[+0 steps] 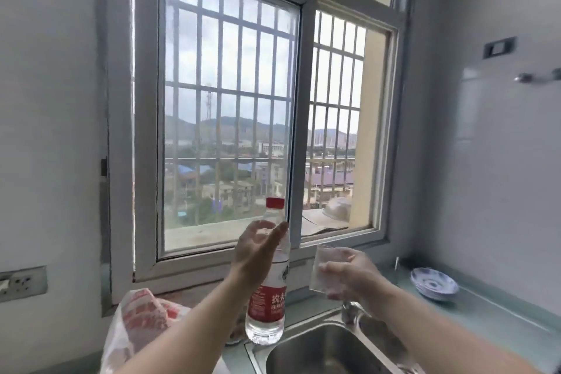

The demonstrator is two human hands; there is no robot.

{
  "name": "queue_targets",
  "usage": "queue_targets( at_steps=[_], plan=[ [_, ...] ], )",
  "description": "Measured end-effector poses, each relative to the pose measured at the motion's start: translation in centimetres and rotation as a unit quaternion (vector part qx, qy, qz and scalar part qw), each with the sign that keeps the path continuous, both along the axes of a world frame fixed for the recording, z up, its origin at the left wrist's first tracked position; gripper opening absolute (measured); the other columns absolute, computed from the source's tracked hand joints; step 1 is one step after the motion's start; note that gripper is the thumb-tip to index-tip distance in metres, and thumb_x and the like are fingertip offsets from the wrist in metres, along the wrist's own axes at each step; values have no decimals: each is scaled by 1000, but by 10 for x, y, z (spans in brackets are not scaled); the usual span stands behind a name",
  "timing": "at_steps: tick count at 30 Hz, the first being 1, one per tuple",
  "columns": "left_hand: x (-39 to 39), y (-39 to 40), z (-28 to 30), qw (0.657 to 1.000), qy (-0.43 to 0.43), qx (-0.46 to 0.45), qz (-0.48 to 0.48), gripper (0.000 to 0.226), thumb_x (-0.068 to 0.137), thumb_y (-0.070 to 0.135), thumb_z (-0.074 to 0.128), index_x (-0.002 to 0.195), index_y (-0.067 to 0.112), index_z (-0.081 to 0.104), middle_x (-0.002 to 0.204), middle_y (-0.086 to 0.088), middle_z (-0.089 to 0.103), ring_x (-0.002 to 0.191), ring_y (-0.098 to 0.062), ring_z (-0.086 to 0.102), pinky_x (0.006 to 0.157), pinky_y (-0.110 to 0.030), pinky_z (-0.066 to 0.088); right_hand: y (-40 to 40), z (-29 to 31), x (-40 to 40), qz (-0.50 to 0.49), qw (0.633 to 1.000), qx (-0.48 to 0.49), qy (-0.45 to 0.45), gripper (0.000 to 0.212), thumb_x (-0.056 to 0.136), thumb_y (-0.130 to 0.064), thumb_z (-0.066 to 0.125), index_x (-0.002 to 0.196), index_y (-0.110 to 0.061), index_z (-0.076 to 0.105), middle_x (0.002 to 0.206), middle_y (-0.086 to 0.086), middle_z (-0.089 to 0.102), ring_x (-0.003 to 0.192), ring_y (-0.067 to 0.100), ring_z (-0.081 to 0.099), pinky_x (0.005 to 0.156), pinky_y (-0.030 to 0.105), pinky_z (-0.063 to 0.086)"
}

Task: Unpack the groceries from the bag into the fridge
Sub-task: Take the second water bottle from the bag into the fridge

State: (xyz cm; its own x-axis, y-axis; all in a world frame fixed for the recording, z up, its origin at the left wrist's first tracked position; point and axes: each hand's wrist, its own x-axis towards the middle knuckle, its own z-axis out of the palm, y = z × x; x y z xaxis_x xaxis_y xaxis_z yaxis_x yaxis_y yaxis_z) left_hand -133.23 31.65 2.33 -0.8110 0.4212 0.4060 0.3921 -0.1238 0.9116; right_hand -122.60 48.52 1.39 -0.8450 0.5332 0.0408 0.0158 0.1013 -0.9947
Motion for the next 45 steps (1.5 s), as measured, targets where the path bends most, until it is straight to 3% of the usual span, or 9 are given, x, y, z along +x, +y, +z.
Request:
queue_targets(
  at_steps=[3,7,12,17,23,32,35,38,45],
  plan=[
    [56,34,5,999,11,-12,-36,55,66,73,68,95,27,57,95,-1,69,83,-16,67,67,-27,51,24,-1,70,-38,999,-10,15,42,73,-4,81,109,-3,61,103,19,66,84,35,70,56,36,56],
    [132,87,5,993,27,-44,-105,51,70,68,67,97,25,59,96,-1,71,86,-17,68,70,-27,50,50,-6,177,-135,990,26,20,17,78,1,75,93,-3,67,74,9,68,54,14,66,44,22,50],
    [228,158,7,978,26,-50,-201,40,77,63,66,98,30,60,94,3,72,85,-13,69,73,-32,53,91,-7,304,-242,969,56,-2,14,82,-17,74,93,-14,66,94,8,71,79,19,67,50,21,49],
    [326,222,16,951,32,-49,-304,40,77,62,66,94,26,63,87,0,73,83,-17,70,77,-34,55,113,-5,413,-316,949,6,3,17,93,-14,62,108,-8,63,102,16,69,85,25,70,56,32,57],
    [432,282,19,874,23,-46,-484,32,86,48,62,101,19,59,95,-9,70,89,-23,68,74,-33,53,116,-2,524,-439,898,-1,-10,13,96,-21,58,109,-18,57,100,11,73,86,24,73,66,36,59],
    [539,335,7,747,4,-42,-663,28,87,46,62,104,24,63,92,-5,72,83,-15,68,64,-27,48,80,-8,614,-654,755,-33,-34,15,92,-24,57,103,-15,60,77,5,72,64,20,68,51,23,46],
    [578,335,2,697,5,-48,-715,20,87,47,63,94,29,63,93,-6,71,87,-22,68,71,-32,52,56,-12,634,-726,685,-30,-56,21,89,-36,62,96,-17,62,69,4,69,56,18,63,47,21,42],
    [620,326,-5,657,-5,-58,-752,29,84,46,66,90,19,63,92,-9,72,85,-25,69,76,-35,54,25,-14,661,-785,614,-25,-80,30,87,-46,62,89,-17,61,66,5,67,50,17,59,43,20,38],
    [718,277,3,585,8,-66,-809,32,84,46,67,94,16,63,90,-6,72,83,-24,70,79,-37,57,-66,-8,740,-862,493,20,-112,35,90,-48,56,91,-13,62,66,5,67,50,18,59,41,19,33]
  ],
)
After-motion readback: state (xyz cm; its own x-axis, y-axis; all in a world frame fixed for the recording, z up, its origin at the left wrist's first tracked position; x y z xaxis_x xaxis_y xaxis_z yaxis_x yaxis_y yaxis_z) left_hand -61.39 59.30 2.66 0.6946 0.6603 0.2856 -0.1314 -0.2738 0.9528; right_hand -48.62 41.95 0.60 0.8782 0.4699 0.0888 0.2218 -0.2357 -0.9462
